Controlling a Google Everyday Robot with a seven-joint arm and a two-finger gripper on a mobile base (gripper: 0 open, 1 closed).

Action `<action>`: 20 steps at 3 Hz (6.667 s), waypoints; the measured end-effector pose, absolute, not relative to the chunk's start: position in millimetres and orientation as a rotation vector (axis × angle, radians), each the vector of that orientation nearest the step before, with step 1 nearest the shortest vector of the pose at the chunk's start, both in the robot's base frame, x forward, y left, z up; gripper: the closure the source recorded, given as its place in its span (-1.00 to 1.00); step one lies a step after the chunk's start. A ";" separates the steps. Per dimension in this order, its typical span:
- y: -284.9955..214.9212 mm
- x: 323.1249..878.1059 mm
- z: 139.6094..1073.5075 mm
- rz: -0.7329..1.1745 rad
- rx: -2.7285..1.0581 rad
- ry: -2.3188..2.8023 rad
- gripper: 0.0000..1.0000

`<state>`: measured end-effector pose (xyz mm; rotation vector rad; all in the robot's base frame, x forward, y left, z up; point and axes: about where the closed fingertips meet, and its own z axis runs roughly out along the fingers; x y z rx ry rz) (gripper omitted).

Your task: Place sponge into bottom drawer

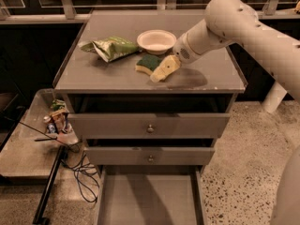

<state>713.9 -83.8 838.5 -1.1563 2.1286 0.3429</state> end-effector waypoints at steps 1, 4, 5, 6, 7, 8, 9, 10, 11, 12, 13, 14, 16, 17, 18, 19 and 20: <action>-79.6 706.0 828.7 0.362 -1.148 2.152 -1.00; -78.9 705.1 826.4 0.364 -1.151 2.155 0.28; -78.8 705.1 826.4 0.364 -1.151 2.155 0.79; -78.8 705.1 826.3 0.364 -1.151 2.155 1.00; -78.8 705.1 826.3 0.364 -1.151 2.155 1.00; -81.2 696.1 831.8 0.381 -1.176 2.141 1.00; -93.1 671.5 845.9 0.409 -1.185 2.117 1.00; -111.0 632.2 870.6 0.405 -1.184 2.067 1.00; -132.8 582.7 891.1 0.399 -1.167 2.020 1.00; -151.1 538.2 894.9 0.358 -1.149 2.003 1.00; -157.4 503.5 873.1 0.304 -1.138 2.020 1.00; -153.6 480.8 825.6 0.249 -1.120 2.086 1.00; -148.4 461.5 720.9 0.304 -1.110 2.129 1.00; -142.4 464.4 670.0 0.413 -1.144 2.103 1.00; -142.4 464.4 670.0 0.413 -1.144 2.103 1.00; -125.5 455.3 639.6 0.486 -1.157 2.137 1.00; -107.5 442.0 596.8 0.587 -1.149 2.161 1.00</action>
Offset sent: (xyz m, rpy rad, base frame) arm -0.0064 0.0034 -0.0083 0.0052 0.0216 -0.0064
